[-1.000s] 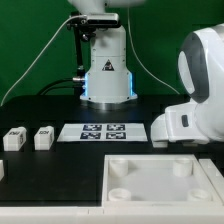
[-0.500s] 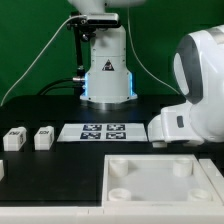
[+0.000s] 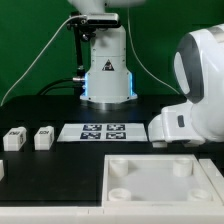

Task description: Assemble one leg

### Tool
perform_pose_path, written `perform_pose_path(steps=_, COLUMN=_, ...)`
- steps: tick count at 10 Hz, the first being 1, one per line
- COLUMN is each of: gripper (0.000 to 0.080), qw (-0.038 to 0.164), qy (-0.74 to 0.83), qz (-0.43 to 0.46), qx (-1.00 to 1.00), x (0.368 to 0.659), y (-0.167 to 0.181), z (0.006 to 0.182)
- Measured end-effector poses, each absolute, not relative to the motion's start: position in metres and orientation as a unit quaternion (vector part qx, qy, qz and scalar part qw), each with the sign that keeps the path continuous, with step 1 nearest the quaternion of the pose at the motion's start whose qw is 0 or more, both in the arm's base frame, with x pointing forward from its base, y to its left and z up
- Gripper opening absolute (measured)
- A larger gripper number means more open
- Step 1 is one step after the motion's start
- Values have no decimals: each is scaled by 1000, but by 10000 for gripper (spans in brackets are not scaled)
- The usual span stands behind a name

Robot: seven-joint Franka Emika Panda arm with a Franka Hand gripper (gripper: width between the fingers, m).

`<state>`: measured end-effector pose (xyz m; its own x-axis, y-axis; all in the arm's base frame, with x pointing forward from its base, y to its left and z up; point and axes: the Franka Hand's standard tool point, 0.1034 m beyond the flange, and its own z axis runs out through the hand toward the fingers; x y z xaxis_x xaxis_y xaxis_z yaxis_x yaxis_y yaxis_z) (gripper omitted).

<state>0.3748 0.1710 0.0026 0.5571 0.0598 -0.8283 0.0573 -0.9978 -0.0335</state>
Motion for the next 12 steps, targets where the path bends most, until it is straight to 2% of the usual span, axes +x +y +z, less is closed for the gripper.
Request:
perform_pose_path(steps=3, gripper=291, qw=0, qy=-34, qz=471, qx=-881, x=376, y=171, z=8)
perform_pose_path(steps=7, gripper=294, qw=-4, qy=-37, qz=474, qx=-879, x=395, y=162, z=76)
perform_pose_path(steps=10, gripper=294, qw=-2, qy=-37, qz=458, qx=-888, x=397, y=163, z=73)
perform_pose_path(steps=11, gripper=294, qw=4, qy=-34, qz=408, qx=-912, x=410, y=167, z=67)
perform_pose_path(steps=12, gripper=294, qw=7, qy=-32, qz=368, qx=-929, x=410, y=167, z=70)
